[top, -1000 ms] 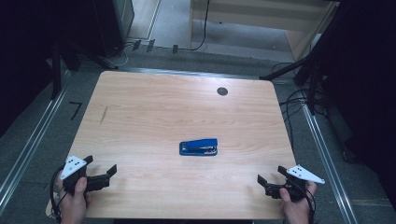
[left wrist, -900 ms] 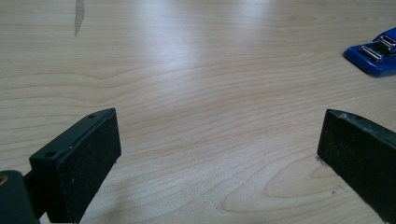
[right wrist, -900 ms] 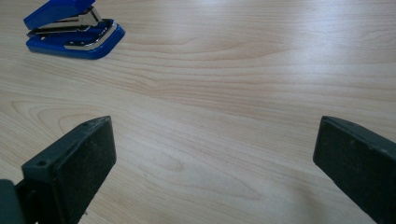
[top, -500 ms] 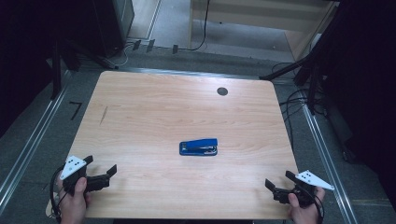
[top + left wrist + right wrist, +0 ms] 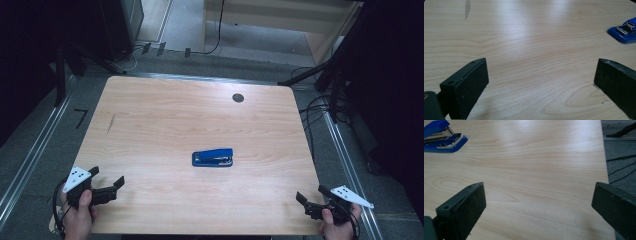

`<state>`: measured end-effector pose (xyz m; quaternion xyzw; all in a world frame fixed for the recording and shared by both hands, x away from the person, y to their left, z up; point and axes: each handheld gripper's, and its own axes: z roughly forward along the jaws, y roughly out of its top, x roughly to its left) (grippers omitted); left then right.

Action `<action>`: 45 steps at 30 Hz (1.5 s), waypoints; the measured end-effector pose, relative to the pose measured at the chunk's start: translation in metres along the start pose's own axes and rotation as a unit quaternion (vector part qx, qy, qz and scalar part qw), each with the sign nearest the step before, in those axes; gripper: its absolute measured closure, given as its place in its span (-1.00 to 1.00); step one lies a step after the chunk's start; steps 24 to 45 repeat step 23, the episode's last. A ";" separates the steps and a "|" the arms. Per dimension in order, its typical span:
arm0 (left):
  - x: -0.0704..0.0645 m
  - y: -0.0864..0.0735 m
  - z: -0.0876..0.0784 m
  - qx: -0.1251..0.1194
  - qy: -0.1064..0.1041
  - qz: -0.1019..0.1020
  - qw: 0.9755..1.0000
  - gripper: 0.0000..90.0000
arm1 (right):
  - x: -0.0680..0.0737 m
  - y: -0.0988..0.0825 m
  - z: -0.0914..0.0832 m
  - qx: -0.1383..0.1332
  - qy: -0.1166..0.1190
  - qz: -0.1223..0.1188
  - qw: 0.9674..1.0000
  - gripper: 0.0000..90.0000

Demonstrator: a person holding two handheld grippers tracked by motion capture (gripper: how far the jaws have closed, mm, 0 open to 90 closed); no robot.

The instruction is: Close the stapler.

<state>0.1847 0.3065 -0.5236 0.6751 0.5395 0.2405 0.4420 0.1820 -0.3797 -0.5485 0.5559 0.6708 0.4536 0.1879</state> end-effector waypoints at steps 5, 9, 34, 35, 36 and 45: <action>0.001 0.000 0.000 -0.001 -0.001 -0.003 1.000 -1.00 | -0.003 0.001 -0.001 -0.005 0.000 0.006 1.000 -1.00; 0.001 0.000 0.000 -0.001 -0.002 -0.002 1.000 -1.00 | -0.006 -0.001 -0.001 -0.002 -0.008 0.010 1.000 -1.00; 0.000 0.000 0.000 0.001 -0.004 0.005 1.000 -1.00 | -0.006 -0.003 -0.001 -0.002 -0.013 0.010 1.000 -0.95; 0.000 0.000 0.000 0.001 -0.004 0.005 1.000 -1.00 | -0.006 -0.003 -0.001 -0.002 -0.013 0.010 1.000 -0.95; 0.000 0.000 0.000 0.001 -0.004 0.005 1.000 -1.00 | -0.006 -0.003 -0.001 -0.002 -0.013 0.010 1.000 -0.95; 0.000 0.000 0.000 0.001 -0.004 0.005 1.000 -1.00 | -0.006 -0.003 -0.001 -0.002 -0.013 0.010 1.000 -0.95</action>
